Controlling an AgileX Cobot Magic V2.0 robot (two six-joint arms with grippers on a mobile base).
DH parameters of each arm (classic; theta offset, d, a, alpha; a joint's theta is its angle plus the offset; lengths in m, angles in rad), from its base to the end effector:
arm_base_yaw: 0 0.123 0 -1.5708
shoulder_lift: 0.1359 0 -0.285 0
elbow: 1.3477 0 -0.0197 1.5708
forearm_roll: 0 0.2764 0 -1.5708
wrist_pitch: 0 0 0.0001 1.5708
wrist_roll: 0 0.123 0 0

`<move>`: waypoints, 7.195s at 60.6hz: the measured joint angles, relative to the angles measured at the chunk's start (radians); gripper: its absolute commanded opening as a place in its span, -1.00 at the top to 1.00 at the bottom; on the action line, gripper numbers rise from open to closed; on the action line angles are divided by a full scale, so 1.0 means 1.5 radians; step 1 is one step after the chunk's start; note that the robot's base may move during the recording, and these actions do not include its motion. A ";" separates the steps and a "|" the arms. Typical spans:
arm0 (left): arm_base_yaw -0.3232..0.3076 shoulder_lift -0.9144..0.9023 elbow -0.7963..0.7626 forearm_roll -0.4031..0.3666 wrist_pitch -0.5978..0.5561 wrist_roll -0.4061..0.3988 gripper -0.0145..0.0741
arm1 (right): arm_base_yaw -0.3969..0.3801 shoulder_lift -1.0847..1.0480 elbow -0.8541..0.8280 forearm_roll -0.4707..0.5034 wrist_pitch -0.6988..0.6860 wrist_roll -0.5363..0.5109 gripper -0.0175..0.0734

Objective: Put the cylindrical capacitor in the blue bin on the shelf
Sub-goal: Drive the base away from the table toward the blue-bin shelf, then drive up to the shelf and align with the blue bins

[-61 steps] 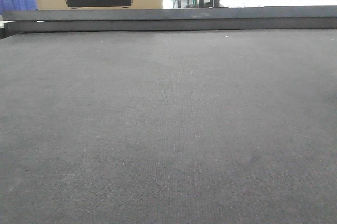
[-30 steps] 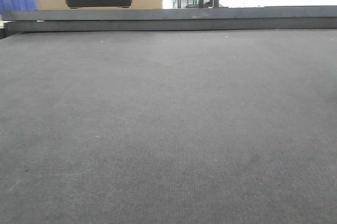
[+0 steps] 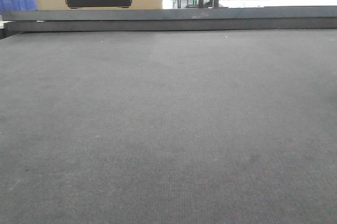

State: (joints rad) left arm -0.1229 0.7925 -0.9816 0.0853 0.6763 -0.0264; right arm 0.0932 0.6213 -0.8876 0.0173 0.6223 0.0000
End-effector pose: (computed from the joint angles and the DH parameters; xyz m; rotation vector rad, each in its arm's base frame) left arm 0.2022 -0.0184 0.3978 0.1255 1.9644 -0.0016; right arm 0.1631 0.0165 0.4002 -0.0799 1.8386 0.0844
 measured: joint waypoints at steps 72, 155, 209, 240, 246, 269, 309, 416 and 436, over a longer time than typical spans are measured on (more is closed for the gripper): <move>0.000 -0.006 0.000 0.001 0.000 0.000 0.92 | 0.000 0.000 0.000 0.000 0.000 -0.004 0.69; 0.000 -0.007 0.000 0.001 0.000 0.000 0.92 | 0.000 0.000 0.000 0.000 0.000 -0.004 0.69; 0.000 -0.013 0.000 0.001 0.000 0.000 0.92 | 0.000 -0.003 0.000 0.000 0.000 -0.004 0.69; 0.000 -0.013 0.000 0.001 0.000 0.000 0.92 | 0.000 -0.003 0.000 0.000 0.000 -0.004 0.69; 0.000 -0.013 0.000 0.001 0.000 0.000 0.92 | 0.000 -0.003 0.000 0.000 0.000 -0.004 0.69; 0.000 -0.013 0.000 0.001 0.000 0.000 0.92 | 0.000 -0.003 0.000 0.000 0.000 -0.004 0.69; 0.000 -0.013 0.000 0.001 0.000 0.000 0.92 | 0.000 -0.003 0.000 0.000 0.000 -0.004 0.69; 0.000 -0.013 0.000 0.001 0.000 0.000 0.92 | 0.000 -0.003 0.000 0.000 0.000 -0.004 0.69; 0.000 -0.013 0.000 0.001 0.000 0.000 0.92 | 0.000 -0.003 0.000 0.000 0.000 -0.004 0.69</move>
State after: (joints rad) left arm -0.1229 0.7725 -0.9816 0.0874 0.6756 -0.0264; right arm 0.0932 0.6166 -0.8876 0.0173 0.6223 -0.0054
